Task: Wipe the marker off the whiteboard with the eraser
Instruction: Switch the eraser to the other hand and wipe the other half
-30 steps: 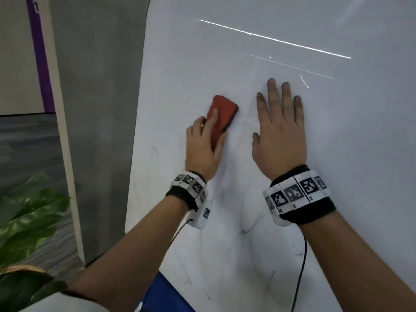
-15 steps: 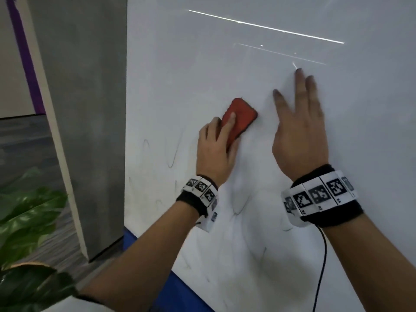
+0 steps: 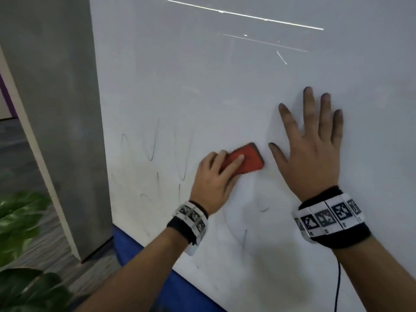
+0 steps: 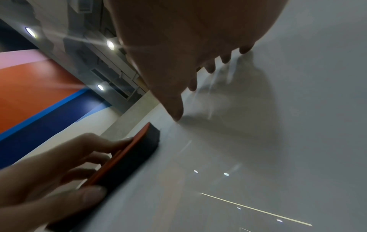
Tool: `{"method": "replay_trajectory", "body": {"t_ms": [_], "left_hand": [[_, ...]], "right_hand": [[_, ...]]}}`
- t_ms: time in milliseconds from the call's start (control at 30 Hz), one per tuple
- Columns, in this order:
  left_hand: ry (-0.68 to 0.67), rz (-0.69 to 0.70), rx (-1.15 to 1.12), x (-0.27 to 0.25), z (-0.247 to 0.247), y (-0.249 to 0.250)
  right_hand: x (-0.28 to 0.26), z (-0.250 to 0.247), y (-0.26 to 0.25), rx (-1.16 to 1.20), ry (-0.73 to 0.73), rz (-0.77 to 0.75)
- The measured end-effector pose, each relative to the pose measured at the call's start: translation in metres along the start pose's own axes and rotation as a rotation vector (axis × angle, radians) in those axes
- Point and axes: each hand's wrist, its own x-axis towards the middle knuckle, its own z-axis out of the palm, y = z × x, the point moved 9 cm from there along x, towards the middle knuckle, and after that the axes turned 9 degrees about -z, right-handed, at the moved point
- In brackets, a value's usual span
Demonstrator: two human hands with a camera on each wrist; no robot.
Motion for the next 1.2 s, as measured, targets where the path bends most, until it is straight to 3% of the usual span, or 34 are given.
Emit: {"method": "replay_trajectory", "body": {"t_ms": [33,100,233,300,333,400,500,567,633,700,800,867,933,1000,1100,1200], "left_hand": [[0.028,-0.048,-0.009,0.007,-0.006,-0.018],[0.118,-0.295,-0.021,0.026,-0.026,-0.084],[0.205,-1.054,-0.055,0.032,-0.057,-0.235],[0.158,-1.330,-0.031,0.018,-0.054,-0.264],[0.143,-1.359,-0.011,0.016,-0.052,-0.264],[0.142,-1.280,0.029,0.014,-0.045,-0.245],[0.132,-0.985,-0.003,-0.008,-0.025,-0.180],[0.052,-0.786,-0.050,-0.034,-0.010,-0.134],[-0.033,-0.711,-0.080,-0.049,-0.005,-0.131],[-0.050,-0.891,-0.074,-0.057,-0.009,-0.180],[-0.014,-1.401,-0.056,-0.075,-0.027,-0.264],[-0.015,-1.454,-0.054,-0.067,-0.029,-0.266],[0.045,-1.319,-0.075,-0.047,-0.028,-0.234],[0.106,-1.081,-0.141,-0.029,-0.027,-0.184],[0.066,-0.743,-0.187,-0.015,-0.017,-0.114],[0.122,-0.765,-0.245,-0.012,-0.014,-0.128]], "right_hand": [[-0.001,0.000,0.000,0.007,-0.001,-0.004],[-0.003,0.001,0.001,0.012,-0.009,-0.007],[-0.006,0.003,-0.002,0.007,-0.032,0.009],[-0.007,0.005,-0.004,0.004,-0.050,0.025],[-0.007,0.006,-0.005,0.006,-0.054,0.031],[-0.009,0.007,-0.007,0.012,-0.057,0.050],[-0.008,0.010,-0.014,0.016,-0.074,0.098],[-0.006,0.014,-0.023,0.019,-0.093,0.128],[-0.004,0.016,-0.032,0.031,-0.100,0.135],[-0.003,0.018,-0.035,0.038,-0.100,0.130],[-0.006,0.019,-0.033,0.032,-0.095,0.121],[-0.007,0.020,-0.033,0.028,-0.093,0.119],[-0.007,0.022,-0.034,0.027,-0.089,0.124],[-0.007,0.025,-0.037,0.028,-0.088,0.131],[-0.008,0.027,-0.039,0.022,-0.075,0.127],[-0.012,0.029,-0.038,0.007,-0.082,0.079]]}}
